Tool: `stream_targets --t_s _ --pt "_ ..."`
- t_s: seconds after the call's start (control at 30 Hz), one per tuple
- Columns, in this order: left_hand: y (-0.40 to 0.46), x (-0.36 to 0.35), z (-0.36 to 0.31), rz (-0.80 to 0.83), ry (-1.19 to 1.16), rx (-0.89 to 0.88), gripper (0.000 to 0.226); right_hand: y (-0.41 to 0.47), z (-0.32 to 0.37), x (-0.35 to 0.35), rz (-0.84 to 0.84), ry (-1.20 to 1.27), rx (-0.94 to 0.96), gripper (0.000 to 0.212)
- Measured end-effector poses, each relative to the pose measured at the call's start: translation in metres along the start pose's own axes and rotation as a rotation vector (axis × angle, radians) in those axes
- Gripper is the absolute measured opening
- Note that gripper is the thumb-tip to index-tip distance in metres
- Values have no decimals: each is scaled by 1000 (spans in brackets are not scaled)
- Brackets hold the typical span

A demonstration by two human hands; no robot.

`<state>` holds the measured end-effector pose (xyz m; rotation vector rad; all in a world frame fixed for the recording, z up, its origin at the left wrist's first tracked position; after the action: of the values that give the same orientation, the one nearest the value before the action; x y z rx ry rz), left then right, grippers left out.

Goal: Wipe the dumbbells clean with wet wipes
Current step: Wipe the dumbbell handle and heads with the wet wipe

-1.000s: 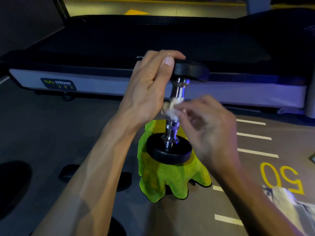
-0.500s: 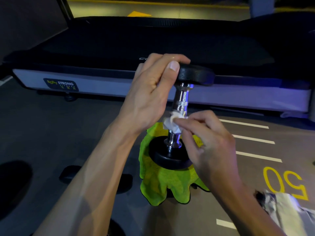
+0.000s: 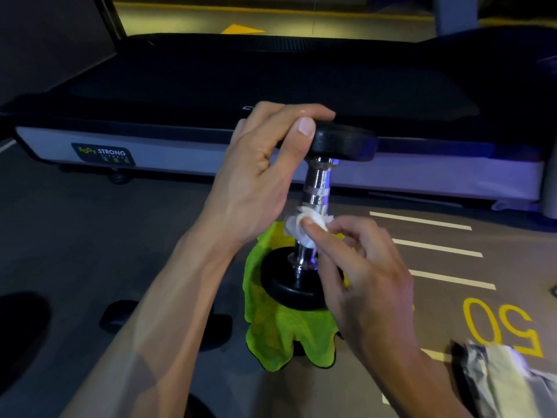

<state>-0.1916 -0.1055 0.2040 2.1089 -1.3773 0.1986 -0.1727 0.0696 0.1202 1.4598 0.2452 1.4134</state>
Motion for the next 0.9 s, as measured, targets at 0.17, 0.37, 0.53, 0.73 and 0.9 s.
stream_targets --t_s 0.17,0.37,0.53,0.73,0.9 --pt "-1 -1 -2 5 -13 -1 27 4 -3 2 -11 -54 29 40" --pt "-1 2 -1 21 -6 5 27 48 -14 4 -174 -5 -17 32" --pt "0 2 1 17 -14 14 27 15 -2 2 -66 -25 -17 39" --pt "-2 0 -2 9 -26 -3 27 48 -10 17 -167 -32 0 26" --pt "-5 2 -3 23 -38 -1 27 52 -6 15 -242 -50 -20 22"
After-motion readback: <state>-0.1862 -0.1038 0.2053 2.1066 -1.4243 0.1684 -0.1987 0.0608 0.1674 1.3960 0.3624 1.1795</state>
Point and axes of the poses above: each hand's wrist, its own y-axis towards the middle knuckle, its own x-axis out of the back of the hand, z = x × y, the point moved 2 cm from there along y, towards the middle knuckle, and after that the axes turned 10 degrees about x, right-handed, at the moved point
